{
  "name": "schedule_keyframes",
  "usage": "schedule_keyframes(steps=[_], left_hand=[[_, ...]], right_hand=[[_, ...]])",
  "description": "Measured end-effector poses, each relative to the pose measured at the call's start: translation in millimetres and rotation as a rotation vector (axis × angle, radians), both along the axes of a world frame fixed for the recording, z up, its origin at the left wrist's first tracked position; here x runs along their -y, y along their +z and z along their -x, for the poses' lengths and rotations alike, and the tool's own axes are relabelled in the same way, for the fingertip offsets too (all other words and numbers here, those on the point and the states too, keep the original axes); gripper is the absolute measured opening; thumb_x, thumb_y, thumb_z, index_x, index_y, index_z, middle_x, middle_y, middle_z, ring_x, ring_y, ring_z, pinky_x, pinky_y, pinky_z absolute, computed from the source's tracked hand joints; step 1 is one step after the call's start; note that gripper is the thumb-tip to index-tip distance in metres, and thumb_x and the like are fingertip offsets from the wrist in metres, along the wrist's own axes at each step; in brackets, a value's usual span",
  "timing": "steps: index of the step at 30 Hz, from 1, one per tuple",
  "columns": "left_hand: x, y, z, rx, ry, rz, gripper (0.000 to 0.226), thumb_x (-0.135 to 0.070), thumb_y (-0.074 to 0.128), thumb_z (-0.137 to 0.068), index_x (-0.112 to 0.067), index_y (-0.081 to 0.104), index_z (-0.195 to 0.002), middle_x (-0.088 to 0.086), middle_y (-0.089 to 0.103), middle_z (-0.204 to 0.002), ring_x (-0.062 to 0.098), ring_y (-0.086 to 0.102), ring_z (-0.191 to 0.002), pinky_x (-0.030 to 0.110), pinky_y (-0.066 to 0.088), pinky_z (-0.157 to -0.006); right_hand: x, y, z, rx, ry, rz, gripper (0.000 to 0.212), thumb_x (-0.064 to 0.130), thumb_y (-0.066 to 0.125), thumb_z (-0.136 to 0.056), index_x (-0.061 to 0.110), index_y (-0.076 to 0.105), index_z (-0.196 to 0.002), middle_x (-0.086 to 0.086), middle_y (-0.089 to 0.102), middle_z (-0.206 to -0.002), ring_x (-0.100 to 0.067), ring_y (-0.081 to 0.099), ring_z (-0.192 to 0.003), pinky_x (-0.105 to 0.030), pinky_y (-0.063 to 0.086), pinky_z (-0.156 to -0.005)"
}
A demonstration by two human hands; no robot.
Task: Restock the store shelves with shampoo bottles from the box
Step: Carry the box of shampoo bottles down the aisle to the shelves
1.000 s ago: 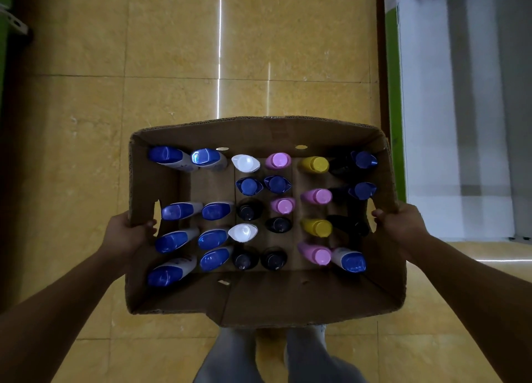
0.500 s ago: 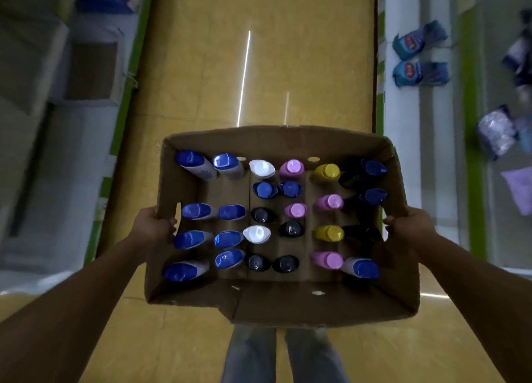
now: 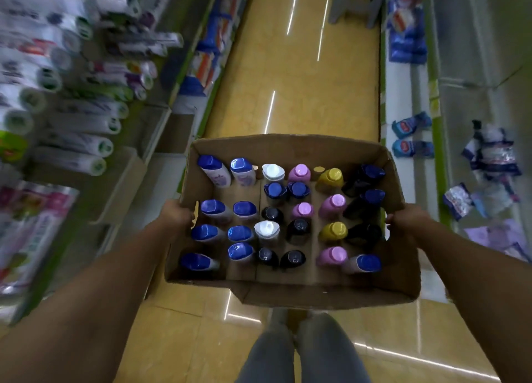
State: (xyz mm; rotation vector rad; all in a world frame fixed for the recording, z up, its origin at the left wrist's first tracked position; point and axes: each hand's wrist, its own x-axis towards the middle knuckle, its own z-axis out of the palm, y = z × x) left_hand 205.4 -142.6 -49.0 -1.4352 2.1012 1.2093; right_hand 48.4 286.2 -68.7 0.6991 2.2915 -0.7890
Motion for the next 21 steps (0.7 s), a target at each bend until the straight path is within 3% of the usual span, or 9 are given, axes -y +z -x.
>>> schedule_keyframes(steps=[3, 6, 10, 12, 14, 18, 21], left_hand=[[12, 22, 12, -0.019, 0.0, -0.008, 0.016, 0.005, 0.056, -0.085, 0.01, 0.059, -0.1, 0.023, 0.061, -0.09, 0.031, 0.059, -0.08, 0.043, 0.051, -0.077], [18, 37, 34, -0.046, 0.071, -0.019, 0.008, 0.003, 0.054, -0.088, 0.005, 0.059, -0.094, 0.014, 0.057, -0.077, 0.022, 0.055, -0.067, 0.032, 0.047, -0.06], [35, 37, 72, -0.033, 0.107, 0.024, 0.003, 0.003, 0.056, -0.087, 0.001, 0.058, -0.09, 0.015, 0.056, -0.078, 0.031, 0.059, -0.084, 0.046, 0.052, -0.084], [42, 36, 99, -0.019, 0.106, 0.026, 0.004, 0.003, 0.056, -0.087, 0.0, 0.056, -0.086, 0.015, 0.056, -0.079, 0.031, 0.059, -0.086, 0.046, 0.051, -0.088], [47, 33, 135, 0.001, 0.106, 0.012, 0.007, 0.003, 0.056, -0.087, -0.004, 0.055, -0.085, 0.014, 0.055, -0.08, 0.027, 0.058, -0.079, 0.042, 0.05, -0.083], [66, 32, 217, 0.022, 0.117, -0.025, 0.009, 0.006, 0.057, -0.086, -0.003, 0.055, -0.089, 0.015, 0.057, -0.084, 0.023, 0.057, -0.072, 0.035, 0.049, -0.067], [84, 24, 276, 0.021, 0.117, -0.024, 0.016, 0.005, 0.058, -0.084, 0.0, 0.059, -0.1, 0.02, 0.061, -0.094, 0.028, 0.061, -0.081, 0.037, 0.05, -0.067]], right_hand=[[23, 29, 20, -0.024, -0.001, 0.033, 0.018, -0.008, 0.058, -0.086, -0.01, 0.059, -0.104, -0.023, 0.059, -0.079, -0.036, 0.062, -0.079, -0.051, 0.054, -0.086], [41, 41, 51, -0.035, 0.036, 0.057, 0.02, -0.01, 0.057, -0.086, -0.01, 0.059, -0.106, -0.019, 0.056, -0.074, -0.03, 0.058, -0.068, -0.045, 0.053, -0.08], [60, 41, 101, -0.035, 0.049, 0.099, 0.022, -0.009, 0.053, -0.09, -0.015, 0.056, -0.111, -0.02, 0.056, -0.076, -0.032, 0.058, -0.075, -0.045, 0.052, -0.074], [70, 38, 130, -0.018, 0.047, 0.127, 0.022, -0.008, 0.049, -0.093, -0.014, 0.053, -0.114, -0.019, 0.054, -0.077, -0.032, 0.057, -0.078, -0.04, 0.049, -0.069], [78, 35, 165, -0.002, 0.044, 0.139, 0.021, -0.006, 0.048, -0.095, -0.012, 0.052, -0.114, -0.018, 0.052, -0.078, -0.03, 0.055, -0.078, -0.036, 0.046, -0.062], [94, 34, 247, 0.023, 0.006, 0.134, 0.01, -0.007, 0.044, -0.096, -0.005, 0.052, -0.09, -0.018, 0.05, -0.077, -0.023, 0.049, -0.065, -0.031, 0.039, -0.055], [103, 31, 313, 0.011, -0.007, 0.128, 0.014, -0.011, 0.046, -0.092, -0.012, 0.055, -0.102, -0.023, 0.052, -0.08, -0.029, 0.052, -0.071, -0.034, 0.04, -0.056]])
